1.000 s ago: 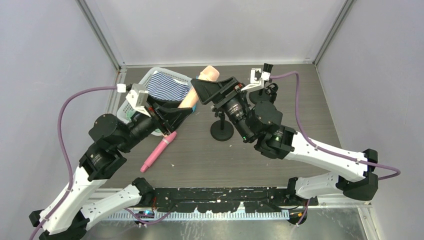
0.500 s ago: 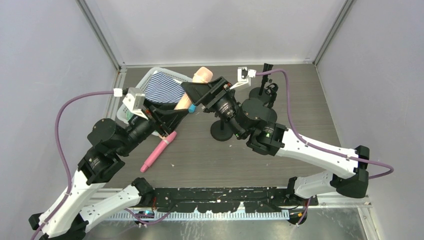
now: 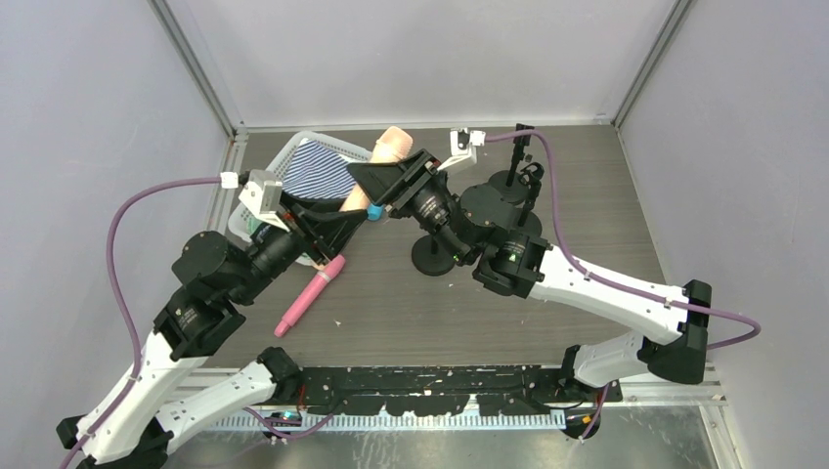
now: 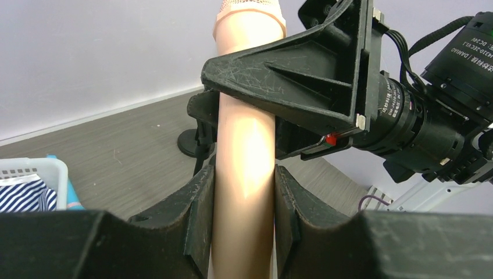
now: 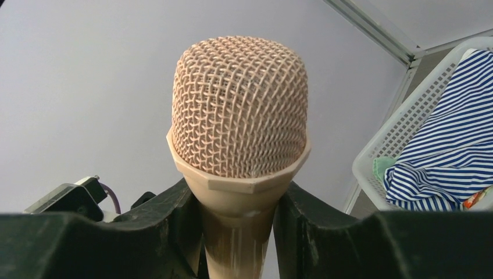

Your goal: Attach the microphones to the stand

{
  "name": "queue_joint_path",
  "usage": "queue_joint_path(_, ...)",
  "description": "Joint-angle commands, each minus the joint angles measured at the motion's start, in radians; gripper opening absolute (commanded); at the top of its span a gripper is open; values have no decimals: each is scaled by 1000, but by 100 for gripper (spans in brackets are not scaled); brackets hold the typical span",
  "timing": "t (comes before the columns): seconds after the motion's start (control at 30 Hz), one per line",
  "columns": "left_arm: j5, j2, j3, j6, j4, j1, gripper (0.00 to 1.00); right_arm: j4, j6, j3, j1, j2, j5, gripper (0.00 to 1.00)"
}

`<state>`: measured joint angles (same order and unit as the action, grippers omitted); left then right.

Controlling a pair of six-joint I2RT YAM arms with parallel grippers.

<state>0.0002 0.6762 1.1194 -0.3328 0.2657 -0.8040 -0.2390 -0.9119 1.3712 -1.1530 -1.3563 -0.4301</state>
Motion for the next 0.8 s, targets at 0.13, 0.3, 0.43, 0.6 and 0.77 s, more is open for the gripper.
queue_joint_path(0.13, -11, 3, -13, -6, -69, 2, 18, -115, -9, 15, 30, 5, 66, 19)
queue_joint_path(0.3, -22, 5, -9, -27, -58, 2, 77, -206, 68, -43, 38, 61, 22, 1)
queue_joint_path(0.43, -46, 21, 16, -60, -27, 2, 94, -213, 156, -79, 56, 139, -28, 1)
queue_joint_path(0.6, -125, 45, 19, -170, -16, 2, 99, -117, 271, -139, 79, 284, -111, 1)
queue_joint_path(0.77, -239, 113, 42, -313, 15, 2, 100, 40, 471, -154, 80, 447, -194, 1)
